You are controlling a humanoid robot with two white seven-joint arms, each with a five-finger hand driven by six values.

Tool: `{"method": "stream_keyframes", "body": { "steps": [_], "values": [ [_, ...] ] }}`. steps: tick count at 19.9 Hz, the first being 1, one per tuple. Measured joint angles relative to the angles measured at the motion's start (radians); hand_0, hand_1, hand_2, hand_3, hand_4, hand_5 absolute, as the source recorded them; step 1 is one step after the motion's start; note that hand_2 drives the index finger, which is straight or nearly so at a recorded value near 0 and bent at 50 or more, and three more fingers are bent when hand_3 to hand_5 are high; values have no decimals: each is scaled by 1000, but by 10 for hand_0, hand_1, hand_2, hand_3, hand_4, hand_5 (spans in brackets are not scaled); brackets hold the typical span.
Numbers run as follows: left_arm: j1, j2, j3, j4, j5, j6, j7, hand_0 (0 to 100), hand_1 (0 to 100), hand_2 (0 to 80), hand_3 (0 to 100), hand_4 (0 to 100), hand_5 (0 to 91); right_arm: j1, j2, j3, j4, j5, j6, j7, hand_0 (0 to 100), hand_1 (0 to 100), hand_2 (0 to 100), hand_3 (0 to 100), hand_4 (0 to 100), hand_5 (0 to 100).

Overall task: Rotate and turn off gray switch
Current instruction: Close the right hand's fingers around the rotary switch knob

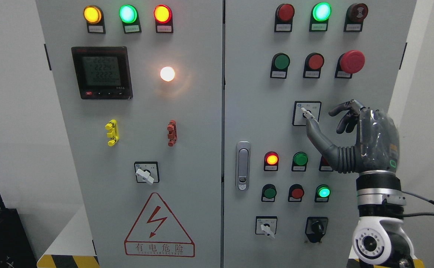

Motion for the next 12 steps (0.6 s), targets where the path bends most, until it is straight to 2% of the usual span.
{"method": "stream_keyframes", "body": {
  "steps": [12],
  "values": [
    [0,0,0,0,0,0,-1,120,389,0,0,0,0,-11,1,4,14,13,22,8,56,388,538,846,868,1000]
  ]
}}
